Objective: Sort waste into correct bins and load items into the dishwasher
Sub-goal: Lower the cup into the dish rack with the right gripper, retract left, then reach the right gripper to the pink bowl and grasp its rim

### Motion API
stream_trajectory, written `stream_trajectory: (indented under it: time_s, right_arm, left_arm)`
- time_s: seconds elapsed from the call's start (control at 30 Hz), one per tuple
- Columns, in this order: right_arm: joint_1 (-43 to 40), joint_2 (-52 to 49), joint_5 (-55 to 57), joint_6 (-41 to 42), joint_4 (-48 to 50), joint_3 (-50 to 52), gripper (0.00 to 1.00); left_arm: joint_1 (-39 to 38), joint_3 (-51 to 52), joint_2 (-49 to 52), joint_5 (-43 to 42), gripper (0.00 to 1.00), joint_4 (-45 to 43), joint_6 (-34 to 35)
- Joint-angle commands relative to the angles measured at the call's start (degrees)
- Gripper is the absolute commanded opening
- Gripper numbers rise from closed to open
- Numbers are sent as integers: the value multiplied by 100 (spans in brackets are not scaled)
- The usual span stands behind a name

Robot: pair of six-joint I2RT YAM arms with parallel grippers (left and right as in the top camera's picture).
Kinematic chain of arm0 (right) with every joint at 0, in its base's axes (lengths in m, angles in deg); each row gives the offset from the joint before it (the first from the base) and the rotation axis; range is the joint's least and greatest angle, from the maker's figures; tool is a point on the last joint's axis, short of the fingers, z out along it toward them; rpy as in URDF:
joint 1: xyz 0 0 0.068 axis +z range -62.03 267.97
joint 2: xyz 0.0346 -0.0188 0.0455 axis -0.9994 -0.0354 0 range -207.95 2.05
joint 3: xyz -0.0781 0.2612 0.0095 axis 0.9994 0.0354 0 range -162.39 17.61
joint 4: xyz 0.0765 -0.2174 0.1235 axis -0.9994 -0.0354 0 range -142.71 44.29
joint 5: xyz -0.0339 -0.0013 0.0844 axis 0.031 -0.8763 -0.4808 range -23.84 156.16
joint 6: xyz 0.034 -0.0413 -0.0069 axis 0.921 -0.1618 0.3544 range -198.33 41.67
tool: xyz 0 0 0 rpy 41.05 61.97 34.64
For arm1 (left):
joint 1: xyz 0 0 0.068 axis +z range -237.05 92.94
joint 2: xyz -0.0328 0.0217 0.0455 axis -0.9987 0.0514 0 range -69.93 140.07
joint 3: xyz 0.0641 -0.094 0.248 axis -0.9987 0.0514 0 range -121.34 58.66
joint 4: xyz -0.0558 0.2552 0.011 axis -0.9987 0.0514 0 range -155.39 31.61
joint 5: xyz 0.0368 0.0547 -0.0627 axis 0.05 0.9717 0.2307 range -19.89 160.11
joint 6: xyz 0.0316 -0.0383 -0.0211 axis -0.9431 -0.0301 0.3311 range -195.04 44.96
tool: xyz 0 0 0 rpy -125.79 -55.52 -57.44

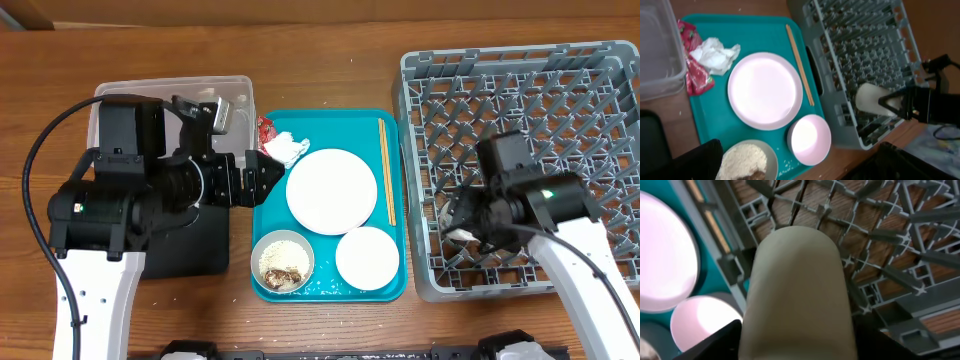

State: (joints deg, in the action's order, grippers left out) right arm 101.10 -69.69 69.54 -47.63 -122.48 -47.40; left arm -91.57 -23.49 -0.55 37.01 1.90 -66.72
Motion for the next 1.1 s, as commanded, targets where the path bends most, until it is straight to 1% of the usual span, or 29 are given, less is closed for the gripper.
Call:
stream_trajectory:
  time_s: [0.0, 0.07, 0.17, 0.27, 0.37, 0.5, 0.57, 0.67, 0.77, 0.87, 0.97, 1.07]
  right_arm:
    - [-31, -142, -109, 42, 17, -107, 77]
    - [-31, -116, -247, 42, 20, -136, 77]
    - [-17, 31, -269, 28, 31, -315, 79]
    - [173, 247, -713, -542, 260, -518, 79]
    - [678, 459, -1187, -997, 619, -560, 77]
    - [1539, 426, -1141, -1082, 682, -535, 75]
    - [1967, 284, -1012, -1078, 675, -446, 75]
    - [2389, -26, -597, -949, 717, -201, 72]
    - [2592, -472, -188, -955, 1008, 109, 72]
    - [2603, -988, 177, -1224, 1355, 245, 72]
    - [2608, -1462, 142, -1543, 1650, 245, 63]
    - [2614, -1823, 61, -1862, 1797, 245, 62]
  left_arm:
    - [0, -103, -81, 210, 100, 79, -192]
    - [0, -195, -201, 507, 100, 160, -188]
    - [0, -466, -470, 1270, 100, 229, -31]
    - [0, -710, -704, 1773, 100, 236, 122]
    - [0, -802, -949, 2256, 100, 264, 380]
    - [0, -802, -1261, 3139, 100, 457, 1023]
    - [0, -802, -1405, 3427, 100, 544, 1174]
    - [0, -802, -1572, 3681, 100, 629, 1231]
    - [0, -802, -1624, 3762, 100, 702, 1228]
    - [0, -800, -1604, 3759, 100, 778, 1228]
    - [0, -800, -1600, 3757, 100, 859, 1226]
    - [0, -800, -1598, 3757, 100, 879, 1228]
